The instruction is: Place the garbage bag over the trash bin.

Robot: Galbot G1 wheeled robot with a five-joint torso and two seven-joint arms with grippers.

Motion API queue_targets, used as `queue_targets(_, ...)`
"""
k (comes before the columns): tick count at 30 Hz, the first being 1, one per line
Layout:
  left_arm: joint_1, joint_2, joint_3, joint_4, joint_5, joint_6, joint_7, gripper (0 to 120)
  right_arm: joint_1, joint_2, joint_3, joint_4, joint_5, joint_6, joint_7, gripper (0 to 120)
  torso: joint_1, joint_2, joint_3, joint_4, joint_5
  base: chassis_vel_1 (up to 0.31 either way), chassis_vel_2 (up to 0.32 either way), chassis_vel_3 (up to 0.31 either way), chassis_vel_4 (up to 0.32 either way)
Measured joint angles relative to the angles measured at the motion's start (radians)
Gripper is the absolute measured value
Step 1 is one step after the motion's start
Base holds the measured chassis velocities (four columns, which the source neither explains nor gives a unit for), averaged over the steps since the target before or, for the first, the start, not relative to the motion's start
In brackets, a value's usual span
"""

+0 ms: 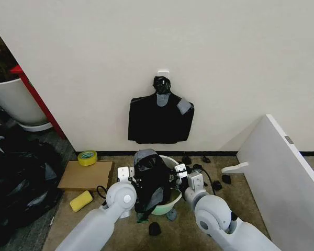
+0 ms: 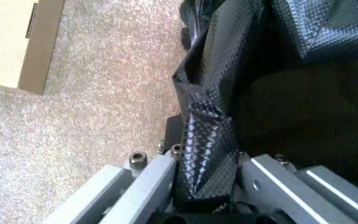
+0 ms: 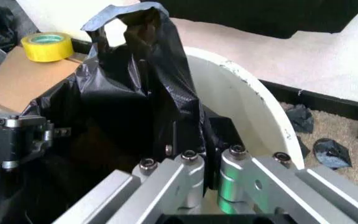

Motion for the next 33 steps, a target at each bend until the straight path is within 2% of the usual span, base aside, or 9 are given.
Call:
queue_targets(8, 0.008, 0.005, -0.016, -0.005, -0.003, -0.018, -0.004, 0, -0.012, -0.001, 0.008, 0.001, -0.002, 0.006, 0.000, 0, 0.000, 0.000, 0.000, -0.0001, 0.0000, 0.000, 0.000, 0.000, 0.000)
queue_targets(15, 0.039, 0.029, -0.056, -0.048, 0.015, -0.068, 0.018, 0, -0.028, -0.027, 0.040, 0.053, 0.005, 0.011, 0.009, 0, 0.000, 0.000, 0.000, -0.0001, 0.0002, 0.000, 0.000, 0.000, 0.000)
queue_targets(20, 0.112, 0.054, -0.122, -0.115, 0.034, -0.111, 0.047, 0, -0.025, -0.062, 0.051, 0.079, 0.017, 0.018, 0.010, 0, 0.000, 0.000, 0.000, 0.0005, 0.0003, 0.000, 0.000, 0.000, 0.000)
queue_targets(26, 0.168, 0.082, -0.156, -0.173, 0.047, -0.154, 0.105, 0, -0.020, -0.088, 0.077, 0.067, 0.034, 0.040, 0.009, 0, 0.000, 0.000, 0.000, 0.0001, 0.0003, 0.000, 0.000, 0.000, 0.000)
queue_targets(33, 0.239, 0.131, -0.174, -0.253, 0.081, -0.147, 0.193, 0, 0.008, -0.123, 0.089, 0.039, 0.073, 0.063, -0.016, 0, 0.000, 0.000, 0.000, 0.0001, 0.0003, 0.000, 0.000, 0.000, 0.000)
